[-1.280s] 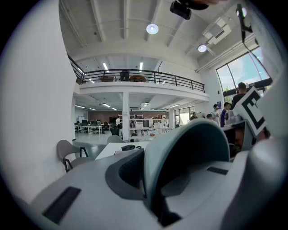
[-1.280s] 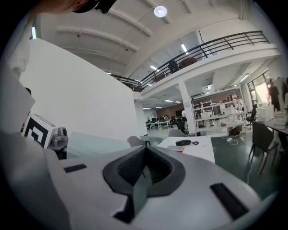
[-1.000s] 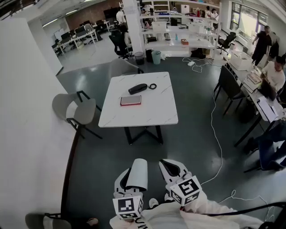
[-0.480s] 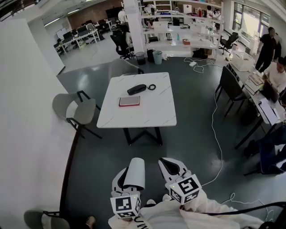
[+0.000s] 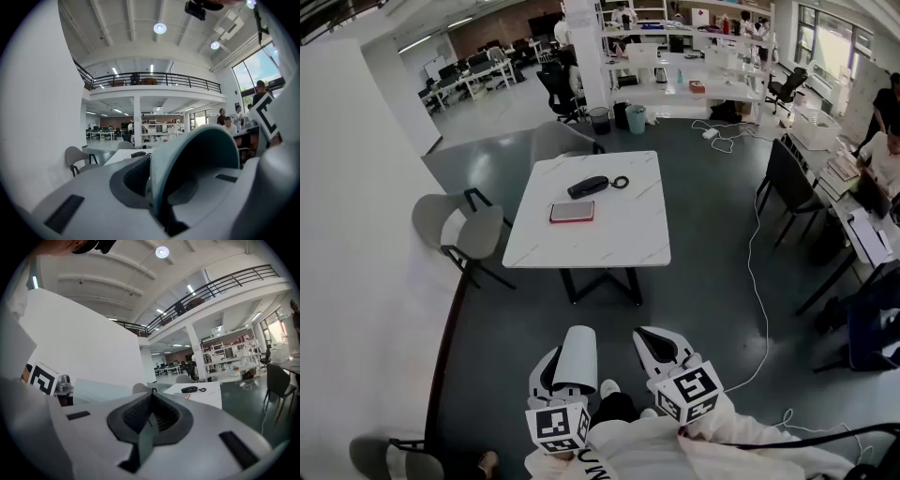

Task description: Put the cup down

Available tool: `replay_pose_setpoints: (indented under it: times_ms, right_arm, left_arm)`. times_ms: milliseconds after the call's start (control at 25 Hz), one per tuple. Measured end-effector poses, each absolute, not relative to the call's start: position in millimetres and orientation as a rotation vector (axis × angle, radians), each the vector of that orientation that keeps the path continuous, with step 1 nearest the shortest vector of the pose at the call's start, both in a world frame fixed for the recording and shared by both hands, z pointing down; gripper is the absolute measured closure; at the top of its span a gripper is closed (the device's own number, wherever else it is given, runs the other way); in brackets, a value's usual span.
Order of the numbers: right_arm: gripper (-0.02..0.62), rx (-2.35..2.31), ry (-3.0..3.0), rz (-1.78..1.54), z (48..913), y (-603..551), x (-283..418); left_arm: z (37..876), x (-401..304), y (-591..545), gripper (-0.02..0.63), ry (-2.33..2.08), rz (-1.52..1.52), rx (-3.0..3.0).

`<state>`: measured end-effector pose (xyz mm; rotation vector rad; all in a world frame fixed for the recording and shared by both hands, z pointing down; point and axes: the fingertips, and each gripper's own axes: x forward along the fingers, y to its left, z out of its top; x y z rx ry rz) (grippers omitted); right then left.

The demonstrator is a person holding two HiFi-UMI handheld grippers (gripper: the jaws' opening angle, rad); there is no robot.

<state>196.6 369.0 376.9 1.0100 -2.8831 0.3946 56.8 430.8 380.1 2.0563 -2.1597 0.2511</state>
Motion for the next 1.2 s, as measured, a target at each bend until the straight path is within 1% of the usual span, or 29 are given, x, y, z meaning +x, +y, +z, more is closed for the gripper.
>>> replay_pose_setpoints:
  times_ms: [280, 520, 1200]
  right_arm:
    - [0.591, 1.05, -2.862, 0.397, 383.1, 335.3, 200.8]
    - [0.591, 1.073, -2.832, 0.409, 398.1, 294.5, 180.8]
    - [0.591, 1.129, -2.752, 0.481, 418.2, 101.9, 40.7]
  left_arm:
    - [384.2, 51.3, 389.4, 0.577, -2.144, 0.25, 2.081]
    - [397.0, 25.2, 345.1, 0.577, -2.123, 0.245, 2.088]
    - [416.5, -114.2, 143.7, 0.577, -2.031, 0.32, 2.103]
